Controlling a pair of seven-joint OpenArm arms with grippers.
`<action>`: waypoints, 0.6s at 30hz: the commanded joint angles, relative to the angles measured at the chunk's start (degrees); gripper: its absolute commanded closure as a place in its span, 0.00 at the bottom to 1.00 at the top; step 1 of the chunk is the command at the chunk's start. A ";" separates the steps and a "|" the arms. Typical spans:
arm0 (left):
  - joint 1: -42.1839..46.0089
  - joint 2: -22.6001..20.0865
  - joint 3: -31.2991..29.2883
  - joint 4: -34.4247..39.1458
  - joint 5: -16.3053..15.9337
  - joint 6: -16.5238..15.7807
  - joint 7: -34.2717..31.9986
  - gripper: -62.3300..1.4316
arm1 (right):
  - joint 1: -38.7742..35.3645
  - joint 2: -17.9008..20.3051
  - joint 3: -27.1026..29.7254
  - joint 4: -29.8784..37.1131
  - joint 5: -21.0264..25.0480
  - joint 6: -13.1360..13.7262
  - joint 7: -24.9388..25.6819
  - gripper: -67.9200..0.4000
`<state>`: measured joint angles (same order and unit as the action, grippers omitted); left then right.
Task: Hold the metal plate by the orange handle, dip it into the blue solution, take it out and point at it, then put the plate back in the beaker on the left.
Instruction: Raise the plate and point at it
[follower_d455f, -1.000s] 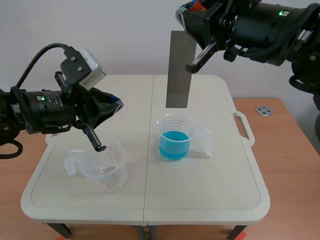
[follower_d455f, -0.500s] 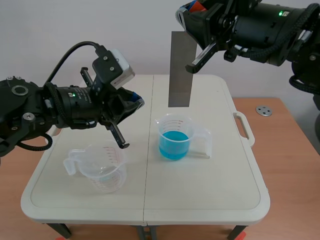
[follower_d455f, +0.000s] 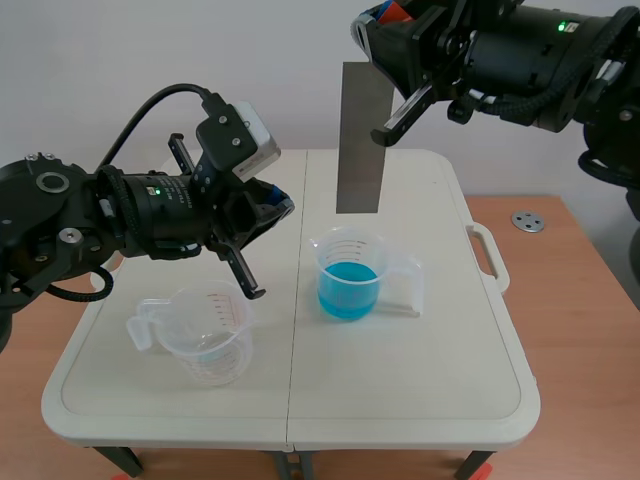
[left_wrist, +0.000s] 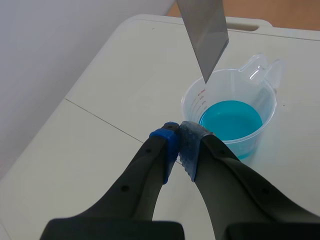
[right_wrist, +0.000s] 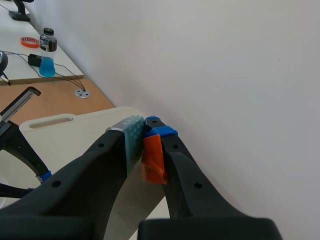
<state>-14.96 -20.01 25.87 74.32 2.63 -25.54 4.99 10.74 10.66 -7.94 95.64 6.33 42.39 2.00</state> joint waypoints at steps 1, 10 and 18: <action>-0.94 0.28 -0.04 0.57 -0.15 0.28 -0.42 0.95 | 0.98 0.44 0.28 0.92 1.03 0.33 0.66 0.98; -0.92 0.28 -0.04 0.57 -0.13 0.28 -0.42 0.95 | 0.98 0.44 0.28 0.92 1.03 0.33 0.66 0.98; -0.90 -1.46 -0.11 0.59 -1.25 0.96 -0.48 0.95 | 0.98 0.44 0.28 0.92 1.03 0.33 0.66 0.98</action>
<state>-14.94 -20.51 25.87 74.32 2.66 -25.19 5.39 10.74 10.66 -7.94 95.64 6.35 42.39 2.00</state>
